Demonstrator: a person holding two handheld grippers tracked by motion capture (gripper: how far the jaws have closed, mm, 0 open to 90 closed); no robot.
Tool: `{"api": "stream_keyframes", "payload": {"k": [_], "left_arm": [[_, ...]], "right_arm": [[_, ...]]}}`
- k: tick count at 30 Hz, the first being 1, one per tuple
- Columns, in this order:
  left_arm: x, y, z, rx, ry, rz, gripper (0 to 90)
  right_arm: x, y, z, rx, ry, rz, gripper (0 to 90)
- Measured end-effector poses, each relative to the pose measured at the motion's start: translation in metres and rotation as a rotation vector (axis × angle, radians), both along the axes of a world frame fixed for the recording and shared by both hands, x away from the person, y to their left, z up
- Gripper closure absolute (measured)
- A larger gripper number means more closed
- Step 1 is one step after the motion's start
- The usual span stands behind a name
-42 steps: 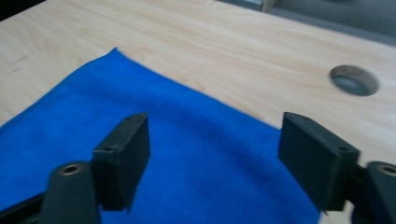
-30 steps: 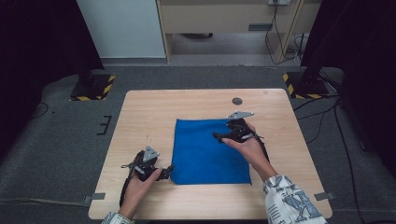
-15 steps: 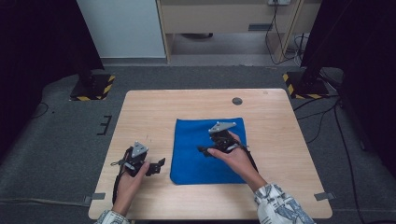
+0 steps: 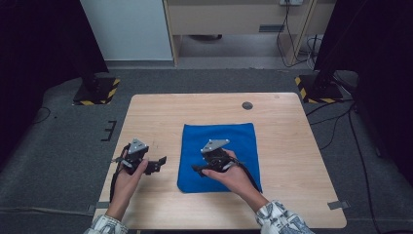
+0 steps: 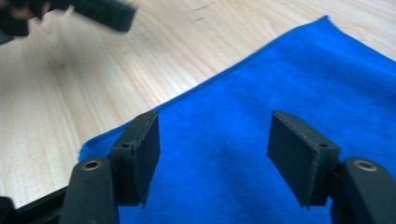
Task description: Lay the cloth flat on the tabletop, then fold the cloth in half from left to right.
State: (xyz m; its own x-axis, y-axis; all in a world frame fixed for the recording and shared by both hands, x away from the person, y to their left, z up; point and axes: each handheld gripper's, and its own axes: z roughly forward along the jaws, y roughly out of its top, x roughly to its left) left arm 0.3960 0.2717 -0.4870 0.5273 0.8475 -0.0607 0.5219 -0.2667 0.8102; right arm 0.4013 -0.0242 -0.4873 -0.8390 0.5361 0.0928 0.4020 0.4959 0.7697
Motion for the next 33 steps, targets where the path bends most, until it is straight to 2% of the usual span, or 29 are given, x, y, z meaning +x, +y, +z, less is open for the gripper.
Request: {"api": "stream_keyframes", "payload": {"k": [3,8,13,15,20,22,24,27,29,31,33], "left_arm": [[0.006,0.000,0.009,-0.021,-0.011,0.000,8.4],[0.010,-0.005,0.022,-0.008,-0.015,-0.021,8.4],[0.019,-0.016,0.035,0.015,-0.016,-0.040,8.4],[0.026,-0.021,0.039,0.032,-0.015,-0.043,8.3],[0.045,-0.030,0.048,0.016,-0.006,-0.065,8.3],[0.054,-0.033,0.049,0.039,-0.010,-0.076,8.3],[0.064,-0.037,0.051,0.045,-0.009,-0.088,8.4],[0.077,-0.042,0.055,0.032,-0.010,-0.090,8.3],[0.084,-0.046,0.056,0.032,-0.013,-0.088,8.4],[0.091,-0.049,0.057,0.022,-0.002,-0.096,9.1],[0.096,-0.054,0.056,0.038,0.006,-0.108,9.1]], "right_arm": [[-0.006,0.006,-0.002,0.005,0.004,0.019,38.6],[-0.019,0.018,-0.006,-0.005,0.007,0.058,46.2],[-0.030,0.023,-0.008,0.003,0.003,0.072,42.0],[-0.032,0.024,-0.009,0.004,0.013,0.069,40.7],[-0.036,0.026,-0.013,0.002,0.026,0.075,42.6],[-0.038,0.028,-0.014,-0.007,0.029,0.078,43.8],[-0.040,0.030,-0.017,-0.011,0.030,0.075,46.5],[-0.043,0.033,-0.022,-0.019,0.030,0.071,51.9],[-0.045,0.036,-0.025,-0.010,0.035,0.067,55.7],[-0.047,0.038,-0.028,-0.013,0.040,0.062,58.1],[-0.050,0.038,-0.030,-0.015,0.040,0.054,60.0]]}}
